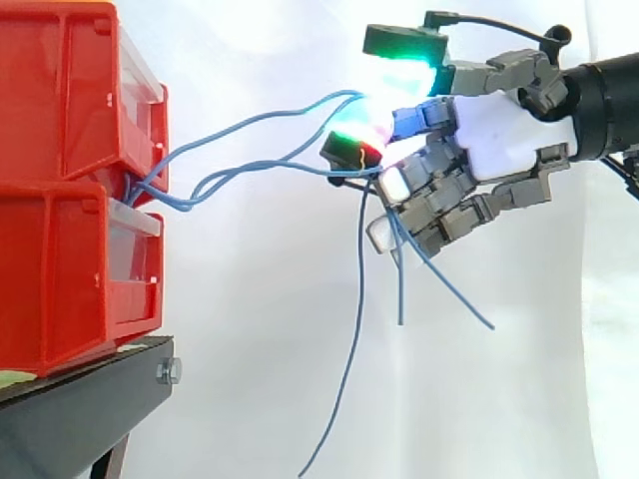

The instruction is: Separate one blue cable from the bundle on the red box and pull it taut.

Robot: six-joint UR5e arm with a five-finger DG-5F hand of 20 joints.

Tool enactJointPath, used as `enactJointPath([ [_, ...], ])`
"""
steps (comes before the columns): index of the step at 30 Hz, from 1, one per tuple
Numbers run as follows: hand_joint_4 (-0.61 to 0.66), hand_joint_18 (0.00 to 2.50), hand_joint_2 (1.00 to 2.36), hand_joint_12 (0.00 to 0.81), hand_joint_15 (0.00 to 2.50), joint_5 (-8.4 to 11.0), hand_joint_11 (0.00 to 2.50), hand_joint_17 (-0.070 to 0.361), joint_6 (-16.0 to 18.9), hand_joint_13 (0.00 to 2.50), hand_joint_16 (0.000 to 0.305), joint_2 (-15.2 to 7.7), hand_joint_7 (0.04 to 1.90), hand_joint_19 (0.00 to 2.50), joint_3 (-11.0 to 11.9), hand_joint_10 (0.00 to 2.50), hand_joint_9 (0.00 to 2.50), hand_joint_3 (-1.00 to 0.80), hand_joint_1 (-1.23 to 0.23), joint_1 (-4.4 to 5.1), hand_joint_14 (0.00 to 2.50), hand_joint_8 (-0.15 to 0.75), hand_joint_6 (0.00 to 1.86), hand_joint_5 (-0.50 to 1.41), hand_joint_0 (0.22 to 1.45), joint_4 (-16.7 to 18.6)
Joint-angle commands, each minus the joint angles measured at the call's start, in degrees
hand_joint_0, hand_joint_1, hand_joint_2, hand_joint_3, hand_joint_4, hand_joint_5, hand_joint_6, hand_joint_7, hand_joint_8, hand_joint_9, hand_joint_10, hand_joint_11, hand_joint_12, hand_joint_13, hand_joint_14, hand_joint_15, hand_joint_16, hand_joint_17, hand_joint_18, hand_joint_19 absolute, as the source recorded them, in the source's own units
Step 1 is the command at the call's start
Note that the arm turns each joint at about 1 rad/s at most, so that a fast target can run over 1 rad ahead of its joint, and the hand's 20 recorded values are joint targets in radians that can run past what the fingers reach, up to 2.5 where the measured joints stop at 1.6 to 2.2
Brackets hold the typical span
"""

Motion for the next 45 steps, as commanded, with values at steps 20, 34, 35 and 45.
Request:
enactJointPath([
  [20,0.07,0.56,1.01,0.352,0.45,0.17,0.38,0.103,-0.7,0.76,0.046,0.0,0.99,0.61,1.9,0.01,1.04,-0.4,-0.54,-0.46,0.02,0.211,0.87,-0.05,0.58,-0.3],
  [34,0.05,0.55,1.01,0.377,0.42,0.26,0.35,0.115,-0.8,0.71,0.051,0.0,0.91,0.61,2.0,0.01,1.01,-0.4,-0.52,-0.64,0.02,0.214,0.83,-0.06,0.51,-0.2],
  [35,0.06,0.53,1.0,0.379,0.42,0.26,0.33,0.118,-0.8,0.71,0.052,0.0,0.89,0.61,2.0,0.01,1.01,-0.44,-0.47,-0.72,0.02,0.22,0.81,-0.06,0.5,-0.1],
  [45,0.13,0.48,1.01,0.342,0.28,0.44,0.21,0.11,-4.8,0.58,0.049,0.0,0.98,0.48,3.9,0.01,0.86,-0.34,-0.63,-1.08,0.01,0.224,0.72,-0.06,0.6,-0.2],
])
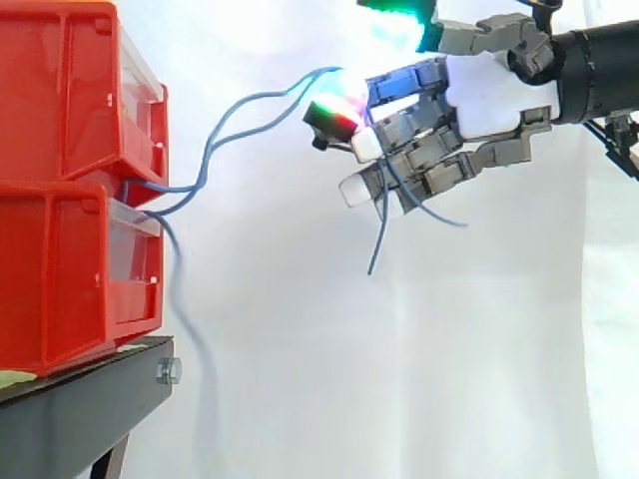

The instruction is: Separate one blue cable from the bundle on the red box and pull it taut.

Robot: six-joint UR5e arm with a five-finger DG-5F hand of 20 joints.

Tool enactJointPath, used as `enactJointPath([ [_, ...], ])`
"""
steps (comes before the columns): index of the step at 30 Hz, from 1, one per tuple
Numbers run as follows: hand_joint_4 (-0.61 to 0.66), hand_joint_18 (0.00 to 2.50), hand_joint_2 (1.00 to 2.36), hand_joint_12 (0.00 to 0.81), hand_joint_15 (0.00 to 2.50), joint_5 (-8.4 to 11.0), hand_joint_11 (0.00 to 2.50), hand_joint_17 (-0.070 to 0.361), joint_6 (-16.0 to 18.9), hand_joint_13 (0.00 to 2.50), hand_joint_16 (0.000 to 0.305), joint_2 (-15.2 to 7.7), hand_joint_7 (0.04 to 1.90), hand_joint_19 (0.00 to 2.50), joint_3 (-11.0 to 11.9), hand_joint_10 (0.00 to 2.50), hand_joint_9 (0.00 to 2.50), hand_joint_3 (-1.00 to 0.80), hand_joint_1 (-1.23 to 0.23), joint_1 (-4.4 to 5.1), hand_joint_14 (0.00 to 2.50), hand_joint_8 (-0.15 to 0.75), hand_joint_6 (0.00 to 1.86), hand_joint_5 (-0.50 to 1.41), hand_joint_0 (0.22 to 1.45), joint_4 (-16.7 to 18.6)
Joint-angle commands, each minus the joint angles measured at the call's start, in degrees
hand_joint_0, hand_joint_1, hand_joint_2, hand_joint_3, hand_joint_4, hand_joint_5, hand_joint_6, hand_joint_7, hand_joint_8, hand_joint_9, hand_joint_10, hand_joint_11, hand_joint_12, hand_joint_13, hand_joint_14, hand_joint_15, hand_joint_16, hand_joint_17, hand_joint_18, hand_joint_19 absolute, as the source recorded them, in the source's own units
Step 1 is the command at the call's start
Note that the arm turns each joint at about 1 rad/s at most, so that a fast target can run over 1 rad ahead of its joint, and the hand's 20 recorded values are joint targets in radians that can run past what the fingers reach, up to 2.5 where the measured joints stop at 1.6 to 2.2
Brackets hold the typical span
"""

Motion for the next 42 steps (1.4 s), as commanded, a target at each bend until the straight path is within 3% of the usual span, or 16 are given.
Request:
enactJointPath([
  [1,0.13,0.5,1.01,0.342,0.27,0.04,0.19,0.112,-0.5,0.58,0.05,0.0,0.96,0.47,0.0,0.01,0.86,-0.32,-0.63,0.08,0.01,0.225,0.74,-0.06,0.6,0.0],
  [11,0.1,0.49,1.02,0.347,0.29,0.04,0.19,0.112,-0.5,0.58,0.05,0.0,0.88,0.49,-0.2,0.01,0.76,-0.26,-0.61,0.34,0.01,0.22,0.8,-0.07,0.6,0.2],
  [14,0.09,0.44,1.01,0.345,0.29,0.04,0.18,0.112,-0.5,0.56,0.05,0.0,0.86,0.51,-0.2,0.01,0.75,-0.31,-0.6,0.25,0.01,0.217,0.8,-0.07,0.57,0.2],
  [16,0.08,0.46,1.0,0.346,0.27,0.04,0.09,0.114,-0.5,0.59,0.051,0.0,0.94,0.49,-0.8,0.0,0.78,-0.48,-0.47,0.16,0.01,0.204,0.74,-0.04,0.55,0.2],
  [19,0.09,0.51,1.0,0.342,0.26,-0.05,0.08,0.119,-0.5,0.61,0.053,0.0,1.02,0.46,-1.0,0.0,0.82,-0.49,-0.38,0.16,0.01,0.196,0.69,-0.02,0.56,0.1],
  [23,0.16,0.59,1.01,0.367,0.23,0.04,0.1,0.123,-0.5,0.65,0.055,0.0,1.05,0.41,-1.0,0.0,0.81,-0.39,-0.47,0.16,0.01,0.225,0.69,-0.03,0.6,0.1],
  [31,0.14,0.59,1.01,0.381,0.24,0.04,0.06,0.114,-0.5,0.67,0.051,0.0,0.93,0.44,-1.0,0.0,0.62,-0.33,-0.53,0.16,0.01,0.224,0.77,-0.04,0.61,0.2],
  [36,0.12,0.6,1.01,0.364,0.36,0.04,0.38,0.109,-0.5,0.75,0.049,0.0,0.91,0.5,-1.0,0.01,0.82,-0.33,-0.52,0.16,0.02,0.227,0.8,-0.05,0.61,0.2],
  [42,0.12,0.61,1.01,0.36,0.38,0.04,0.4,0.107,-0.5,0.76,0.047,0.0,0.88,0.54,-0.9,0.01,0.85,-0.36,-0.5,0.25,0.02,0.23,0.82,-0.06,0.61,0.0],
])
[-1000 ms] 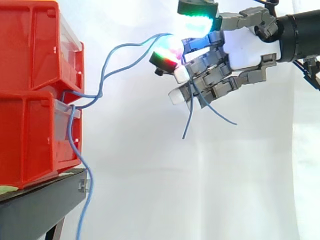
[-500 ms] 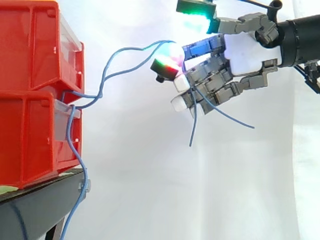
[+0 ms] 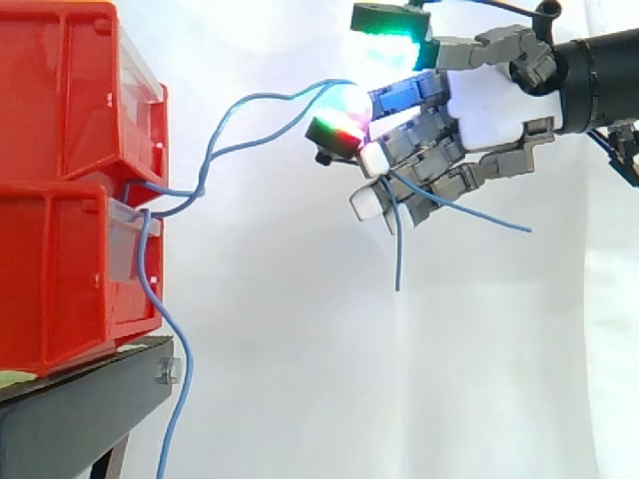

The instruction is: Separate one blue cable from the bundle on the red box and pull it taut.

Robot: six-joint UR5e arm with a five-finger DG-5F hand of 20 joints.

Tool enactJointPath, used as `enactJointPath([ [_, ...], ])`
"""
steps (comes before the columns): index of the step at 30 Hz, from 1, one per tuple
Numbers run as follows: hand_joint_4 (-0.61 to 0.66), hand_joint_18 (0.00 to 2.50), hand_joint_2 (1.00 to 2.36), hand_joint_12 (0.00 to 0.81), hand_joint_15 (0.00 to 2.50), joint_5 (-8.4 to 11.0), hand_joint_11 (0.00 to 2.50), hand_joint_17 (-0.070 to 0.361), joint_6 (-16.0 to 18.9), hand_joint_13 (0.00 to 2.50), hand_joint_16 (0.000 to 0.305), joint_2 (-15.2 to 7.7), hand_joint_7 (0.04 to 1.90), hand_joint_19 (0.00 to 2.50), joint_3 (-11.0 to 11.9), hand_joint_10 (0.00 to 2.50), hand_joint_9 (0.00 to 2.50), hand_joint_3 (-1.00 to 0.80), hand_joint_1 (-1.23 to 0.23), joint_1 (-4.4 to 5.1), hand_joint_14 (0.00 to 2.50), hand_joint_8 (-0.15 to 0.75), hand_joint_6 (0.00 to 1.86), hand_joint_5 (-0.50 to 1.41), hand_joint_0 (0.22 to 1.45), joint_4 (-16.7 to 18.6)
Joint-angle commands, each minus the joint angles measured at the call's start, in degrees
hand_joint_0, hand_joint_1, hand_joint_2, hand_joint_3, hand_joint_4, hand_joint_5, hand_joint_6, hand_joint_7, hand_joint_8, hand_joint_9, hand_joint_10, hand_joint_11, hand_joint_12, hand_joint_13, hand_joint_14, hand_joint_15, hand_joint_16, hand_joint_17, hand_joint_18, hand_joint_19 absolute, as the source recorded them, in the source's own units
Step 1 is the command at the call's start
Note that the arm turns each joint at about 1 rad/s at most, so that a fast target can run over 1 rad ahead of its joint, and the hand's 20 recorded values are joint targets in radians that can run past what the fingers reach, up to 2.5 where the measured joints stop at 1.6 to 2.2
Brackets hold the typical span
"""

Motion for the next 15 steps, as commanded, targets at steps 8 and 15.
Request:
enactJointPath([
  [8,0.09,0.66,1.0,0.35,0.4,0.0,0.31,0.103,0.0,0.82,0.046,0.0,0.86,0.57,0.0,0.01,0.97,-0.48,-0.49,0.04,0.02,0.204,0.86,-0.04,0.56,-0.1],
  [15,0.12,0.72,1.01,0.349,0.4,0.0,0.25,0.102,0.0,0.86,0.046,0.0,0.92,0.59,0.0,0.01,1.0,-0.4,-0.52,-0.05,0.02,0.213,0.84,-0.03,0.6,0.1],
])
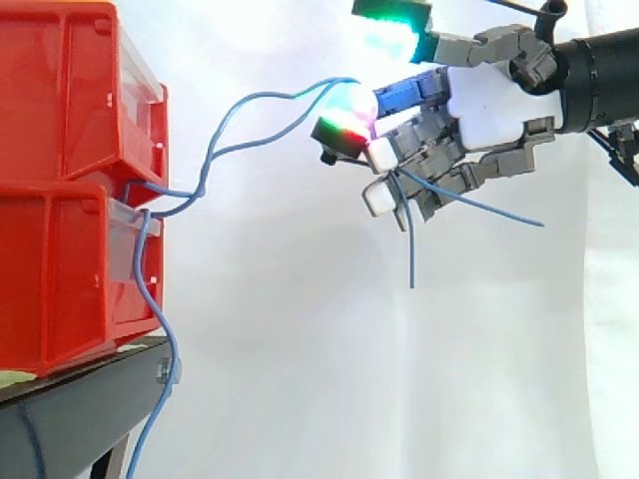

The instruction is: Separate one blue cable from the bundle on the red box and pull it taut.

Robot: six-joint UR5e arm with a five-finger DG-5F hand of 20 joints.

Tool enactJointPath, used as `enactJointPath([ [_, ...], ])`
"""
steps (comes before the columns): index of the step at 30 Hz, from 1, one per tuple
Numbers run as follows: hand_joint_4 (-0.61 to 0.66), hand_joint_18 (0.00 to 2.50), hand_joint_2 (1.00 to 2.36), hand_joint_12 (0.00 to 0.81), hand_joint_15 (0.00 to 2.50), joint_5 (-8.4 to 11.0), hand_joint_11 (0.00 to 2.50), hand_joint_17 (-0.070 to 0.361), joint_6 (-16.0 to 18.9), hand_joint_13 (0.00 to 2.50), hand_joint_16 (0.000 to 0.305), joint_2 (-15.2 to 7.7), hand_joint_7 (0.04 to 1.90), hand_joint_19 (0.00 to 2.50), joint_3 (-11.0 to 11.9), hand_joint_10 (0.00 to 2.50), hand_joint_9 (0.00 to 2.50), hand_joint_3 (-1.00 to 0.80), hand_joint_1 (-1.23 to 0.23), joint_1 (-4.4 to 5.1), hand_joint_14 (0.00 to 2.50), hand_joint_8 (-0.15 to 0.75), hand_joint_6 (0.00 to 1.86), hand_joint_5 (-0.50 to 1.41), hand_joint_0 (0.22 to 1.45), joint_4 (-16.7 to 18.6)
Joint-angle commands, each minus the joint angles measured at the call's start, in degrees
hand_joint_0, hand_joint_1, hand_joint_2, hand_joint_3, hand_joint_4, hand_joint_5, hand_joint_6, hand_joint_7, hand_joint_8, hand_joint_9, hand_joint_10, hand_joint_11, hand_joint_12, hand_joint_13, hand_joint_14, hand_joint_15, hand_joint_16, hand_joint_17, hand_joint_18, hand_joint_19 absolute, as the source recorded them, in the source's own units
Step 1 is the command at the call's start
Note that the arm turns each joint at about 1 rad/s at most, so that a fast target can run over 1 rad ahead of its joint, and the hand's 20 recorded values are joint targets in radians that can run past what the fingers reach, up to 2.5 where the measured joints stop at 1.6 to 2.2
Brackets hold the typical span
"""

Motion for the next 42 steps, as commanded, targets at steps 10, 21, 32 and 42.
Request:
enactJointPath([
  [10,0.07,0.8,1.02,0.377,0.42,0.0,0.3,0.118,0.0,0.89,0.052,-0.1,0.97,0.54,0.0,0.01,1.02,-0.15,-0.8,0.03,0.02,0.241,0.87,-0.03,0.59,0.1],
  [21,0.12,0.7,1.01,0.352,0.41,1.41,0.21,0.105,-0.1,0.82,0.047,-0.1,0.93,0.62,-1.6,0.01,0.96,-0.34,-0.49,-0.23,0.02,0.214,0.83,-0.03,0.58,1.7],
  [32,0.12,0.71,1.01,0.352,0.42,9.4,0.28,0.107,0.7,0.81,0.047,-0.3,0.91,0.61,-2.4,0.01,0.96,-0.35,-0.59,-0.23,0.02,0.228,0.85,-0.04,0.58,4.4],
  [42,0.11,0.75,1.01,0.35,0.42,10.37,0.28,0.105,1.5,0.84,0.047,-1.7,0.88,0.62,-2.4,0.01,0.99,-0.43,-0.6,0.12,0.02,0.227,0.86,-0.04,0.58,10.0],
])
